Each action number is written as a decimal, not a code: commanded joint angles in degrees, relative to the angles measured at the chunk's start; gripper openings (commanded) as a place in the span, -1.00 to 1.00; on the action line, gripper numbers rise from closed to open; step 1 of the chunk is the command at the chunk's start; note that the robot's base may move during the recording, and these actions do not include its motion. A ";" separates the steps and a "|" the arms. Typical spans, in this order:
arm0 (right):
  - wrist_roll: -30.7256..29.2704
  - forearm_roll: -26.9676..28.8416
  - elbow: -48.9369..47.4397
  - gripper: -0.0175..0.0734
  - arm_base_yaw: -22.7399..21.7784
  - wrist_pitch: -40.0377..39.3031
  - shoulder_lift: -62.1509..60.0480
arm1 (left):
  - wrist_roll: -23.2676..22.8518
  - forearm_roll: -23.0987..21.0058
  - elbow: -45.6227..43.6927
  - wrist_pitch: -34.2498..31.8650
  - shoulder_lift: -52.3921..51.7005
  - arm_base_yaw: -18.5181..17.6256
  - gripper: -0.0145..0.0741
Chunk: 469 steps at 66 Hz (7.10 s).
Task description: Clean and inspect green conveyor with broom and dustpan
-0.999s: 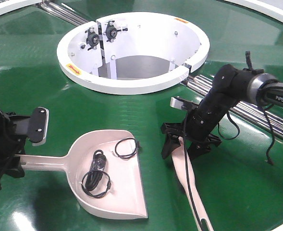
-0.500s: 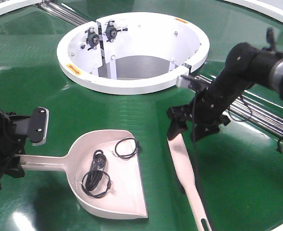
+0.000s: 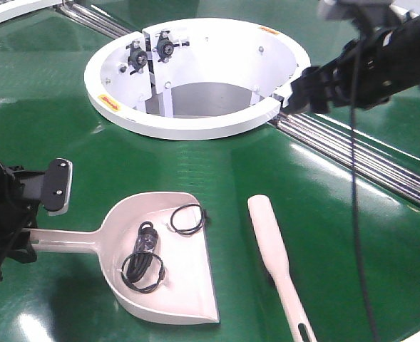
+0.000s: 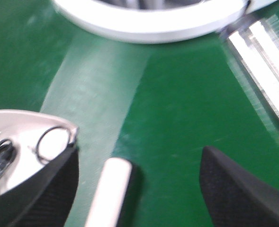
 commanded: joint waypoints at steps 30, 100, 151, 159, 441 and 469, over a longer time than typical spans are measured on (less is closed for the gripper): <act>1.32 -2.82 34.68 0.40 -0.20 -29.31 -34.45 | -1.05 -1.97 -1.42 -1.51 -1.95 -0.32 -0.72; 1.34 -2.54 43.75 -0.64 -0.08 -32.21 -48.48 | -1.05 -1.97 -1.42 -1.51 -1.95 -0.32 -0.72; 1.34 -2.59 43.75 -0.64 -0.08 -32.33 -48.48 | -1.05 -0.95 -1.42 -0.76 -1.95 -0.32 -0.66; 1.34 -2.59 43.75 -0.64 -0.08 -32.33 -48.48 | -1.05 0.58 -1.42 -0.17 -1.95 -0.32 -0.51; -1.09 -2.62 70.43 -0.63 -0.08 -53.34 -59.80 | -72.53 3.00 65.94 -58.31 -92.11 9.92 -0.72; -1.09 -2.62 70.43 -0.63 -0.08 -53.34 -59.80 | -72.53 3.00 65.94 -58.31 -92.11 9.92 -0.72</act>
